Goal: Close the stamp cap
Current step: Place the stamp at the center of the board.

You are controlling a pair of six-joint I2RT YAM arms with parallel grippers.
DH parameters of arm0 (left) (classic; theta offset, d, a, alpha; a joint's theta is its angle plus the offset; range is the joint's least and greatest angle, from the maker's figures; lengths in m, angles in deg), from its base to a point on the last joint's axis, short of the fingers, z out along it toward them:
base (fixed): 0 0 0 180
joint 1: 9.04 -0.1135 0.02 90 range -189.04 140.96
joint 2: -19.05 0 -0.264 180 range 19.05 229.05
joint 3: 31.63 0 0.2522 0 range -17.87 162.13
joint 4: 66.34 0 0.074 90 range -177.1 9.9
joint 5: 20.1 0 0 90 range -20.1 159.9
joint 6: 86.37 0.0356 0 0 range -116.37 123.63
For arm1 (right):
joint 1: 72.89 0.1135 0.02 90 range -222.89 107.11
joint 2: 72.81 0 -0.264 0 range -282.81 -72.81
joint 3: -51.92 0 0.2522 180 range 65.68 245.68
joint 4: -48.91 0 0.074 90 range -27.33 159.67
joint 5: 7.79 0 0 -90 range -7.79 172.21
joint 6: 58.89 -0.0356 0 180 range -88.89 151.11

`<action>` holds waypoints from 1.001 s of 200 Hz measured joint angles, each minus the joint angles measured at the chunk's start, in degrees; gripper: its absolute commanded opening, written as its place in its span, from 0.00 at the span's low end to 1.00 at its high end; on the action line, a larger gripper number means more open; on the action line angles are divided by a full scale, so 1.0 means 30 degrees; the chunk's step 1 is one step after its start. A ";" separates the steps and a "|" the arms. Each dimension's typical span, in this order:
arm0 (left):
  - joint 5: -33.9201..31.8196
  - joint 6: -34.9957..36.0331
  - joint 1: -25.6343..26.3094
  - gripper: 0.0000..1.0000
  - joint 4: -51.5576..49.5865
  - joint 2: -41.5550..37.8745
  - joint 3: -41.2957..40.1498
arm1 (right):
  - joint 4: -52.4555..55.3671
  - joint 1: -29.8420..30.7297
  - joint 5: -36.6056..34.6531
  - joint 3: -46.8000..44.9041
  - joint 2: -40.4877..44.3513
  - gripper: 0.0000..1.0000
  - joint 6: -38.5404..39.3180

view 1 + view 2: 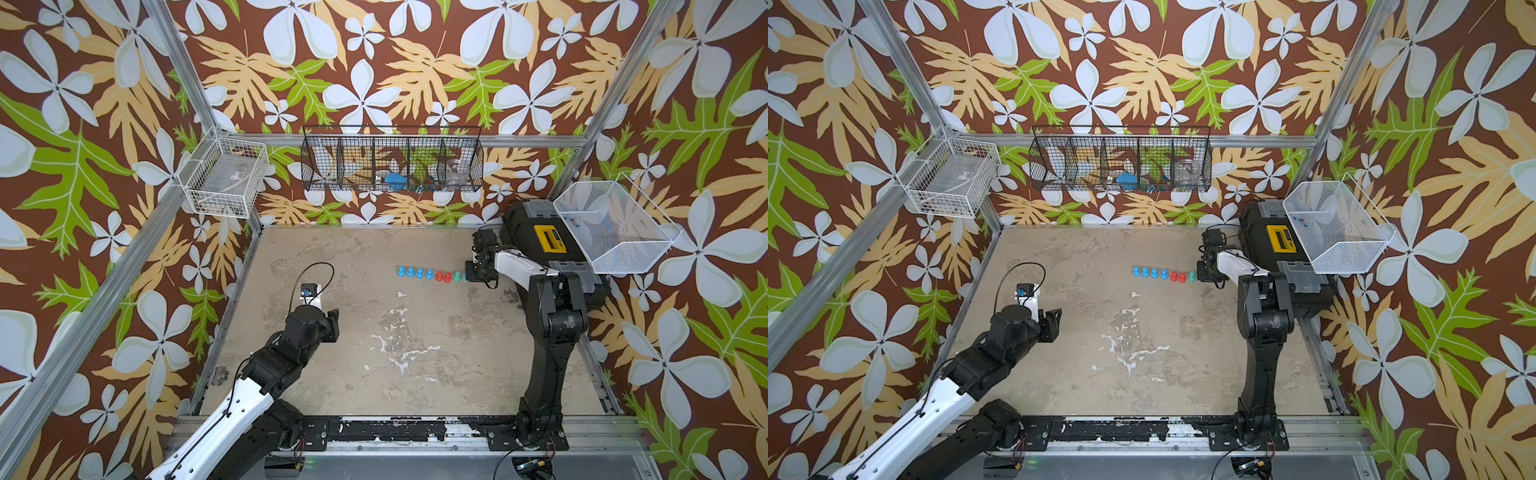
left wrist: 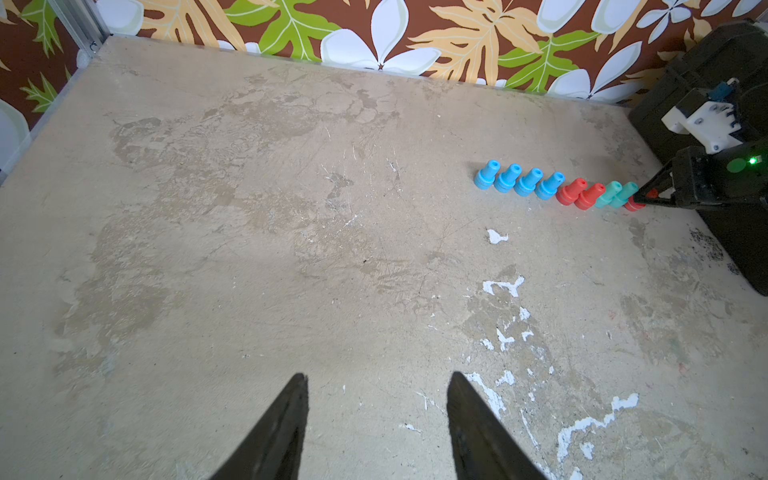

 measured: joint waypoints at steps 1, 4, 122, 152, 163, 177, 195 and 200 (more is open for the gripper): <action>0.0000 0.0000 0.0000 0.56 0.0000 0.0000 0.0000 | 0.0000 0.0000 0.0000 0.0000 0.0000 0.18 0.0000; 0.0000 0.0000 0.0000 0.56 0.0000 0.0000 0.0000 | 0.0000 0.0000 0.0000 -0.0007 0.0000 0.18 0.0000; 0.0000 0.0000 0.0000 0.56 0.0000 0.0007 0.0000 | 0.0000 0.0000 -0.0022 -0.0007 0.0000 0.23 -0.0007; 0.0000 0.0000 0.0000 0.56 0.0000 0.0007 0.0000 | 0.0000 0.0000 -0.0029 -0.0007 0.0000 0.27 -0.0015; 0.0000 0.0000 0.0000 0.56 0.0000 0.0007 0.0000 | 0.0000 0.0000 -0.0029 -0.0007 0.0000 0.29 -0.0015; 0.0000 0.0000 0.0000 0.56 0.0000 0.0015 0.0000 | 0.0000 0.0000 -0.0029 0.0015 0.0000 0.29 -0.0015; 0.0000 0.0000 0.0000 0.56 0.0000 0.0036 0.0000 | 0.0000 -0.0007 -0.0029 0.0015 0.0000 0.29 -0.0015; 0.0000 0.0000 0.0000 0.56 0.0000 0.0036 0.0000 | 0.0000 -0.0007 -0.0029 0.0015 0.0000 0.29 -0.0015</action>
